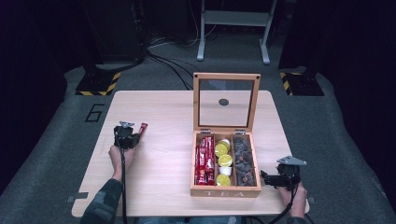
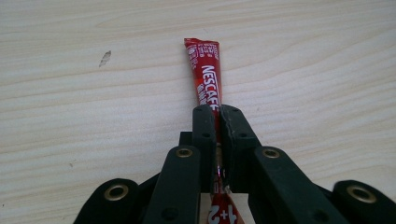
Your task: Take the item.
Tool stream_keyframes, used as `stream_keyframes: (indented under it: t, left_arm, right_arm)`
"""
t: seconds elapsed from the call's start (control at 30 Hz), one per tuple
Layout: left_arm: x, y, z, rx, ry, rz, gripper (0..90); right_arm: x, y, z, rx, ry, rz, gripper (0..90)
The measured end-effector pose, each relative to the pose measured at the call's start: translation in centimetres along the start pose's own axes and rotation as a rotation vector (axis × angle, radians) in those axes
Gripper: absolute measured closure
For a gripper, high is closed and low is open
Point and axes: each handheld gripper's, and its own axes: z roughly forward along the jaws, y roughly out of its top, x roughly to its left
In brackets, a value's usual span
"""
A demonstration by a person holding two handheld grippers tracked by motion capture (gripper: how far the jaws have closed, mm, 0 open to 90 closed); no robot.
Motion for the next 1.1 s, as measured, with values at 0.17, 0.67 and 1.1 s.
stream_keyframes:
  t: [0.17, 0.67, 1.1]
  left_arm:
    - [0.1, -0.1, 0.3, 0.016, 0.004, -0.003, 84.3]
    - [0.3, -0.3, 0.4, 0.046, -0.047, -0.024, 56.3]
    - [0.5, -0.1, -2.0, 0.001, -0.080, -0.024, 22.0]
  right_arm:
    - [0.0, 0.0, 0.0, -0.001, 0.000, 0.005, 3.4]
    - [0.0, 0.0, 0.0, -0.002, 0.000, 0.004, 3.4]
    - [0.0, 0.0, 0.0, -0.006, 0.000, -0.006, 3.5]
